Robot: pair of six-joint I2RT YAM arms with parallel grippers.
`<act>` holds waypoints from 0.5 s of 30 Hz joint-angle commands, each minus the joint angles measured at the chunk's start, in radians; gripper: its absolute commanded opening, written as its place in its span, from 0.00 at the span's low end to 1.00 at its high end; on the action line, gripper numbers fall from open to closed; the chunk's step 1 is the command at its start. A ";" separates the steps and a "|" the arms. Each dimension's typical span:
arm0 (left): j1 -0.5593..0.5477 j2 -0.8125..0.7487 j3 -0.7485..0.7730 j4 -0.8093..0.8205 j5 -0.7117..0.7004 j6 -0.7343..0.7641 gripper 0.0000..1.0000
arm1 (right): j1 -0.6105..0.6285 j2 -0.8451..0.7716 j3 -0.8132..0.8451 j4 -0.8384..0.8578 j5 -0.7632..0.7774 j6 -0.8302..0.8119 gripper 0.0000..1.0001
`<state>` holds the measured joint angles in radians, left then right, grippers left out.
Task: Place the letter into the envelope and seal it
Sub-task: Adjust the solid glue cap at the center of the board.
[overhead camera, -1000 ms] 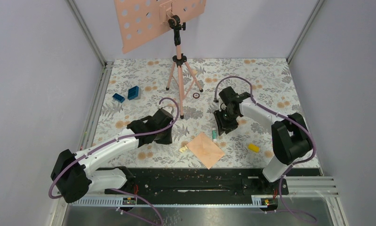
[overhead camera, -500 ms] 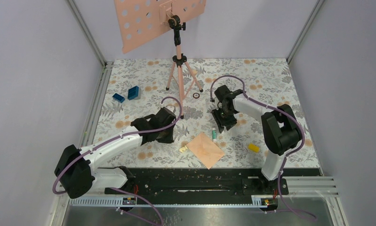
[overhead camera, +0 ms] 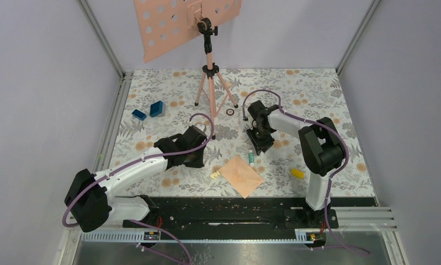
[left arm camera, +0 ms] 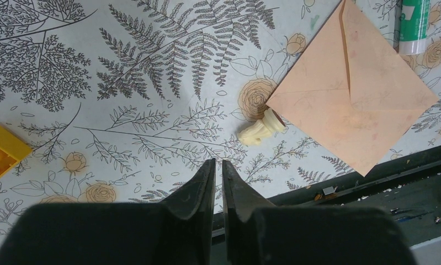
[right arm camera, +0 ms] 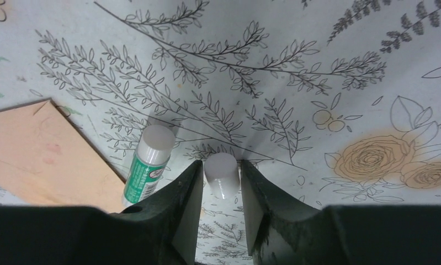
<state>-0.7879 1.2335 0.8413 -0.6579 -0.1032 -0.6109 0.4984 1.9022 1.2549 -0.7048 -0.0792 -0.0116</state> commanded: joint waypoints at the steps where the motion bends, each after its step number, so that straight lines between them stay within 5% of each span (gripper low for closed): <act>1: -0.004 -0.012 0.029 0.007 -0.022 -0.006 0.10 | 0.011 0.024 0.052 0.001 0.029 -0.010 0.36; 10: -0.006 -0.016 0.026 0.007 -0.021 -0.009 0.10 | 0.010 0.028 0.049 -0.002 0.047 0.005 0.26; 15: -0.036 0.011 0.063 0.007 0.017 0.001 0.12 | -0.013 -0.054 0.007 0.037 0.028 0.142 0.22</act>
<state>-0.7948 1.2335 0.8421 -0.6586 -0.1043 -0.6106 0.4984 1.9213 1.2758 -0.6991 -0.0597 0.0326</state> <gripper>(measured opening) 0.110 0.316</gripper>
